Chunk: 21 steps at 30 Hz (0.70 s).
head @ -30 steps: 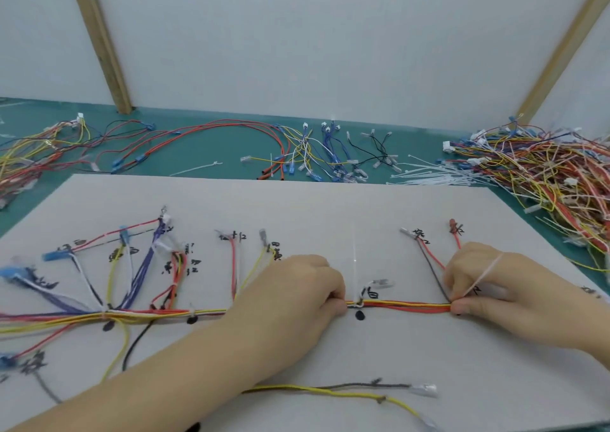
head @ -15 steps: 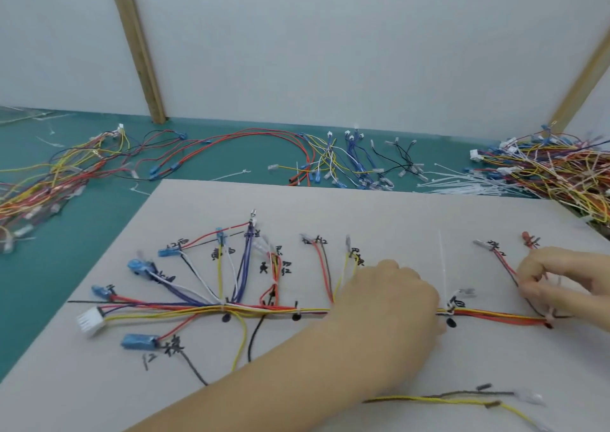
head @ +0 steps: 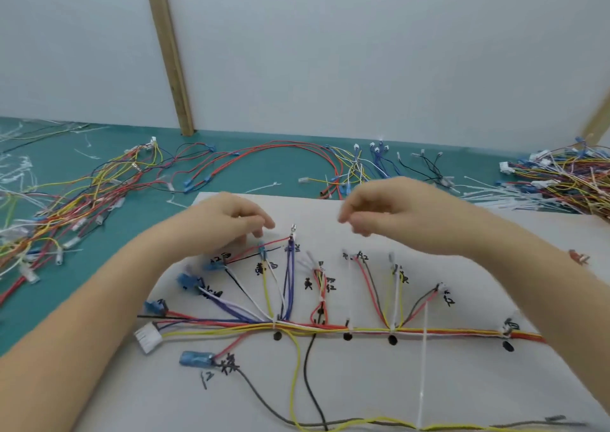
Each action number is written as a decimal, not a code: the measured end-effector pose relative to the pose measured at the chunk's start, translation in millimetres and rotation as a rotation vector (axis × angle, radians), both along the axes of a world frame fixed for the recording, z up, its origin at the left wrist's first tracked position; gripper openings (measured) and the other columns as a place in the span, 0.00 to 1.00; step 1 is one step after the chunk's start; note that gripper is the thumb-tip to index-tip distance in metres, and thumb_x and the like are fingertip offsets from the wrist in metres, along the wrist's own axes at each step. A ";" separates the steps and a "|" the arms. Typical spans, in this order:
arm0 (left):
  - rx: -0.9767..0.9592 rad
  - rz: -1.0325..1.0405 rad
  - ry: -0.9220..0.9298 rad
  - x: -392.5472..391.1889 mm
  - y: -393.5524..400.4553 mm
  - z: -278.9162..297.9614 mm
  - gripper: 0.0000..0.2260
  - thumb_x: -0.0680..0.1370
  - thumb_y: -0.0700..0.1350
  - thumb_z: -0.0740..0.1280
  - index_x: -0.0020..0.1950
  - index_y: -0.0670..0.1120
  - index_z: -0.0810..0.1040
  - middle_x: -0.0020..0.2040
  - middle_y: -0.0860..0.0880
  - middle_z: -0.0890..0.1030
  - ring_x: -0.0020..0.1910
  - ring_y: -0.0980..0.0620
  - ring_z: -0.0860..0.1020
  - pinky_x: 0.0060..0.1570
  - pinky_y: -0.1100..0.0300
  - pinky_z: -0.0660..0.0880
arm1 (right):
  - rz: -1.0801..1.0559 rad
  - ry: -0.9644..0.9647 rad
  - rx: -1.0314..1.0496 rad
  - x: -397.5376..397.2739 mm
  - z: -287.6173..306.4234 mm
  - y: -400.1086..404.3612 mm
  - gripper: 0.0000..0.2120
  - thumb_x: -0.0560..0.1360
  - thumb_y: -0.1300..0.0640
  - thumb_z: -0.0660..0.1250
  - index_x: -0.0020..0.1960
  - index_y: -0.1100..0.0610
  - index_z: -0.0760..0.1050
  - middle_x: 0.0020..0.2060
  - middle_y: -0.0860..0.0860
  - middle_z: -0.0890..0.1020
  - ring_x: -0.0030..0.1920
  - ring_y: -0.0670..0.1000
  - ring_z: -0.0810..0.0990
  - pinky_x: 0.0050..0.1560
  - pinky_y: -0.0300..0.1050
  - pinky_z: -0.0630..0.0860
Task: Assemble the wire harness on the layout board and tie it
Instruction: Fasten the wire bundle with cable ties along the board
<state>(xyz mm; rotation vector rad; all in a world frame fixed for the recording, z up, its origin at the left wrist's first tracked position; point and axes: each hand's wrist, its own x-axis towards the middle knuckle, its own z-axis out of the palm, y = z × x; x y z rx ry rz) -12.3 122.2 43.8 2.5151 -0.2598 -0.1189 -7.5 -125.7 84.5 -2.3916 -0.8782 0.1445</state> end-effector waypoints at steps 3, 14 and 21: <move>0.068 -0.037 -0.009 -2.3 2.5 -8.6 0.10 0.78 0.43 0.62 0.46 0.55 0.81 0.47 0.53 0.83 0.49 0.51 0.78 0.55 0.56 0.73 | -0.046 0.017 -0.038 26.2 -17.1 41.0 0.08 0.77 0.57 0.61 0.53 0.51 0.77 0.40 0.42 0.76 0.40 0.42 0.75 0.40 0.32 0.70; 0.003 -0.077 -0.051 4.1 6.5 -16.4 0.12 0.76 0.41 0.66 0.37 0.57 0.76 0.31 0.59 0.75 0.30 0.68 0.72 0.34 0.75 0.66 | -0.135 0.185 0.052 43.1 -44.6 62.7 0.05 0.73 0.57 0.69 0.39 0.51 0.80 0.37 0.45 0.82 0.38 0.41 0.77 0.47 0.37 0.73; -0.013 -0.056 -0.035 5.1 6.1 -16.6 0.11 0.76 0.42 0.66 0.38 0.58 0.77 0.37 0.56 0.79 0.35 0.61 0.73 0.36 0.75 0.67 | -0.144 0.163 0.024 39.0 -44.1 63.6 0.03 0.74 0.57 0.67 0.41 0.53 0.79 0.39 0.46 0.81 0.42 0.44 0.77 0.45 0.34 0.71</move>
